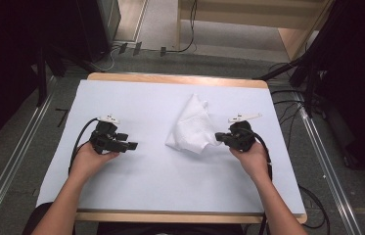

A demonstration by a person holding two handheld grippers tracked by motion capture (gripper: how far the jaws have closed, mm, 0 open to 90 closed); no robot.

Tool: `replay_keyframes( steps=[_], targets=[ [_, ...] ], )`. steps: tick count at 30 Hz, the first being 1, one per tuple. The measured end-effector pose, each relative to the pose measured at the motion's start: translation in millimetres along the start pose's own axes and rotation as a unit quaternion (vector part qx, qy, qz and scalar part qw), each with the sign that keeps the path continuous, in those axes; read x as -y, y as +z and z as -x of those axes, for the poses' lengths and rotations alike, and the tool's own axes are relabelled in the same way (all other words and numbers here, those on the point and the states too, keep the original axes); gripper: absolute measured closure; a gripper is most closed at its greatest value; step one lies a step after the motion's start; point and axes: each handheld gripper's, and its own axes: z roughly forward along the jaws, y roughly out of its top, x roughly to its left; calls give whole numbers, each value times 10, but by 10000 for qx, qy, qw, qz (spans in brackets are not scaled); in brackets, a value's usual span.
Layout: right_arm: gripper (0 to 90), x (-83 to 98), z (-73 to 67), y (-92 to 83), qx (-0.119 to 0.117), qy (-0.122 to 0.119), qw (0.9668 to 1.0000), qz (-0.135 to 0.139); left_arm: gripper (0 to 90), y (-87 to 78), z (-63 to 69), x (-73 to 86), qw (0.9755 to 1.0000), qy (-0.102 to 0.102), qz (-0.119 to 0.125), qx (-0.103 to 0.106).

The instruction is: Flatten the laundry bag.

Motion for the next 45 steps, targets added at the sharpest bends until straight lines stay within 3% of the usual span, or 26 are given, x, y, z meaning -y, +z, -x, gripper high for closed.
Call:
replay_keyframes(
  steps=[10,21,29,45],
  targets=[
    [900,-299,-56,-64,-133,-129,9998,107,378,-16,3,3,10000,12,34,-6],
    [900,-665,-289,34,-257,-477,9985,39,379,-46,5,21,9999,32,91,-30],
    [900,-857,-347,212,-332,-553,9979,-37,379,-99,-11,60,9999,-31,147,-70],
    [900,-1167,-411,650,-493,-405,9980,-11,380,-162,-38,118,9995,-130,246,-129]
  ],
)
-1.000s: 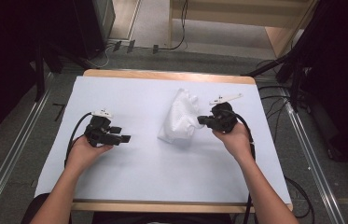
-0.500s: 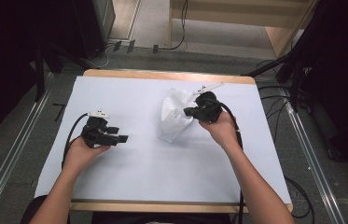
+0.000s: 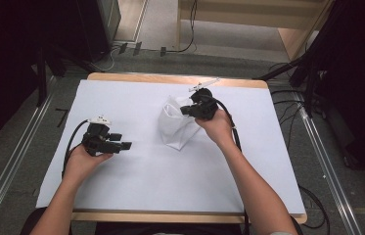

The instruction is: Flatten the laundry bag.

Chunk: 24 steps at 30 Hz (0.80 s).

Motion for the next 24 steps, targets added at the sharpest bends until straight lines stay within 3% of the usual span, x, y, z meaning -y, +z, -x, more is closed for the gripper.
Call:
replay_keyframes(
  steps=[10,19,24],
  targets=[
    [900,-178,23,251,-179,129,9997,46,380,-44,-14,46,10000,-43,9,-19],
    [896,-278,49,441,-197,159,9997,-29,380,-83,-25,101,9999,-106,11,-88],
    [759,-322,17,476,-110,123,9998,88,380,-107,-41,121,9999,-132,22,-96]
  ],
)
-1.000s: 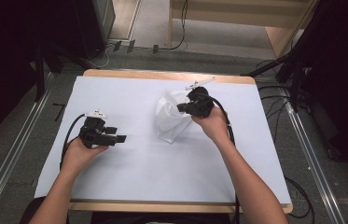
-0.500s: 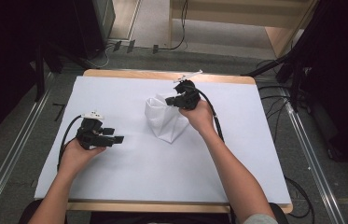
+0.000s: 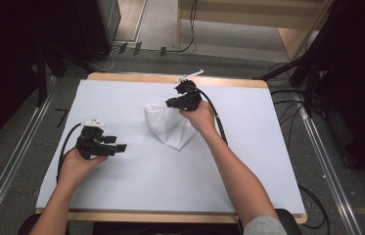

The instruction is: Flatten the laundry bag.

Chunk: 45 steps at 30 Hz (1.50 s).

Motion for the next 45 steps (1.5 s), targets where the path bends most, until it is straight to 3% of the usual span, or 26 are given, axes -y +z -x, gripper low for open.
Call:
replay_keyframes(
  steps=[5,15,19,27,32,37,39,45],
  targets=[
    [653,-29,-15,-72,7,3,9998,174,380,-1,-3,3,10000,-14,-2,-22],
    [634,-54,-32,-333,-39,-84,9993,361,380,21,15,-16,10000,16,-17,-10],
    [641,41,3,-380,52,-211,9993,299,380,37,23,-32,10000,38,-33,-13],
    [641,322,197,-335,96,63,9998,138,380,82,33,-76,9999,94,-49,55],
    [585,420,277,-234,147,226,9996,107,380,114,61,-116,9998,163,-41,95],
    [504,479,335,-17,328,266,9991,78,380,150,63,-150,9997,216,-57,125],
    [495,532,362,145,380,342,9987,-14,380,158,59,-164,9996,225,-61,141],
    [556,593,351,310,378,429,9982,-157,380,150,40,-178,9997,199,-35,154]
  ],
)
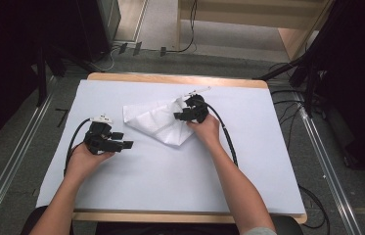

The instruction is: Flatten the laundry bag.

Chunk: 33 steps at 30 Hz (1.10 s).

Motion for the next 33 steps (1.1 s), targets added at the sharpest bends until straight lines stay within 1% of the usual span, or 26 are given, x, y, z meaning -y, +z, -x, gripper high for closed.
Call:
replay_keyframes(
  steps=[1,2,3,4,6,9,10,11,13,15,20,21,22,23,25,27,29,31,33],
  targets=[
    [592,6,-7,20,-18,-11,10000,17,380,-5,-5,0,10000,12,11,-4],
    [672,5,-26,28,13,-66,10000,13,380,-9,-7,1,10000,1,12,-13],
    [672,5,-26,28,13,-66,10000,13,380,-14,-10,1,10000,-10,16,-17],
    [717,4,-40,33,55,-89,9999,20,380,-17,-15,3,10000,-24,36,-12],
    [777,6,-65,44,54,-103,9999,7,381,-28,-29,5,10000,-26,32,-33],
    [857,0,-81,44,18,-150,9999,-42,381,-36,-44,9,10000,-63,61,-46],
    [870,-2,-79,42,18,-163,9999,-38,381,-39,-50,9,10000,-55,56,-52],
    [882,-6,-70,35,-39,-139,9999,-32,382,-42,-56,10,10000,-60,61,-41],
    [890,-16,-55,11,-127,-21,9999,7,382,-44,-60,11,9999,-80,62,-53],
    [893,-27,-53,-25,-163,1,9999,48,382,-43,-63,13,9999,-93,83,-55],
    [893,-64,-110,-138,-182,-120,9997,143,383,-55,-66,12,9999,-79,61,-88],
    [892,-73,-131,-164,-183,-113,9996,164,383,-57,-65,12,9999,-77,62,-94],
    [892,-82,-145,-189,-191,-170,9995,198,384,-60,-67,12,9999,-68,69,-90],
    [892,-91,-165,-217,-217,-170,9994,225,385,-60,-63,13,9998,-100,120,-106],
    [892,-113,-216,-308,-295,-236,9988,319,386,-71,-68,12,9998,-100,107,-103],
    [892,-115,-231,-330,-320,-259,9986,335,386,-79,-77,15,9998,-108,150,-111],
    [891,-108,-283,-389,-312,-344,9982,378,386,-91,-89,17,9997,-123,167,-111],
    [891,-95,-318,-426,-352,-377,9979,387,386,-110,-103,22,9997,-138,181,-134],
    [891,-72,-361,-469,-388,-462,9972,440,387,-127,-113,26,9995,-163,224,-142]
  ],
)
